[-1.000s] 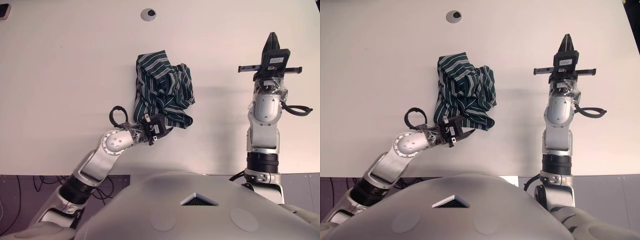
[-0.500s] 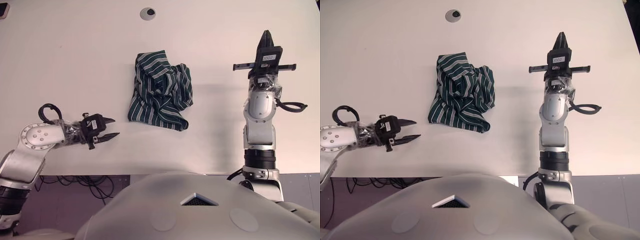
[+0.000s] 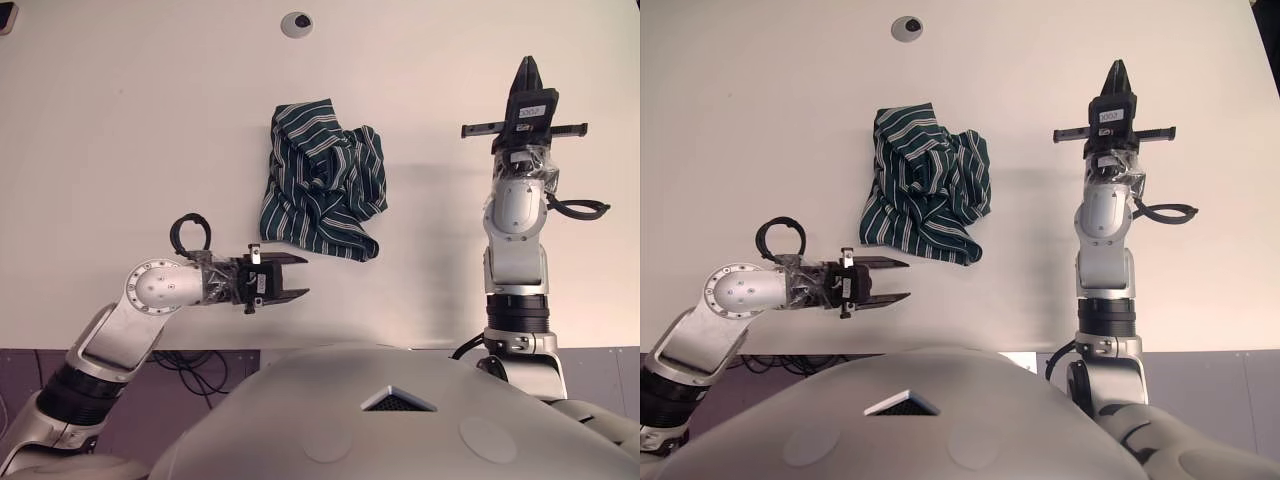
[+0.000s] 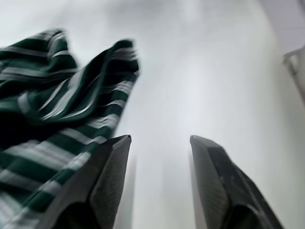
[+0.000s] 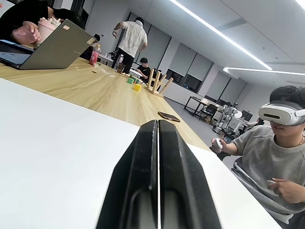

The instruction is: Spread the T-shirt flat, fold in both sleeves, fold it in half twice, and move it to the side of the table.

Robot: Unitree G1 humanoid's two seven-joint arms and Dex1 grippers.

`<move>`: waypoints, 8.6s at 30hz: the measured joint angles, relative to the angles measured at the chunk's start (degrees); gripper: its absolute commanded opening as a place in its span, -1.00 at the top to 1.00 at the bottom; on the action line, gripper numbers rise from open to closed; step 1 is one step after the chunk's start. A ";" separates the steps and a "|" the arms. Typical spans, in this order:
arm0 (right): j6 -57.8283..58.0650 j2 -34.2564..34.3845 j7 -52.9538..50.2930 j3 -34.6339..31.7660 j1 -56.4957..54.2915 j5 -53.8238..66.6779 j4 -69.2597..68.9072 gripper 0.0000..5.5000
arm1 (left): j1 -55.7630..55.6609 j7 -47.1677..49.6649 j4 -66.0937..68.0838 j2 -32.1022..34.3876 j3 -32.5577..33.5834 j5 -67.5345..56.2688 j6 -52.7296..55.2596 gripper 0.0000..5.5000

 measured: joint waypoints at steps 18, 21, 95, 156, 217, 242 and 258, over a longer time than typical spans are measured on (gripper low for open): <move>-0.10 -0.02 -0.11 1.91 -0.18 -0.43 0.22 1.00 | -12.85 12.40 8.50 -14.98 -11.53 17.91 0.74 0.18; -0.10 -0.03 -0.16 1.98 -0.36 -0.49 0.44 1.00 | -13.69 11.48 8.79 -14.94 -12.68 18.75 0.86 0.18; -2.43 0.00 -2.63 4.81 -3.90 -2.71 6.84 1.00 | -14.06 8.92 16.66 -20.65 -9.87 0.16 5.99 0.18; -6.44 -0.19 -4.43 4.24 -7.40 -4.36 14.28 1.00 | -21.16 3.42 12.23 -10.33 43.75 -64.86 21.05 0.99; -3.16 -1.60 31.13 19.58 0.96 21.30 -2.35 0.99 | -23.46 -0.40 17.24 -17.46 38.91 -52.02 16.96 1.00; 10.85 -16.24 42.55 -2.28 -66.79 29.29 52.58 0.99 | -89.14 18.42 94.73 -20.49 25.69 -4.49 -18.04 1.00; -1.68 -20.57 35.09 -0.04 -81.57 15.13 73.74 0.99 | -104.97 27.66 104.01 -19.98 25.78 3.71 -18.01 1.00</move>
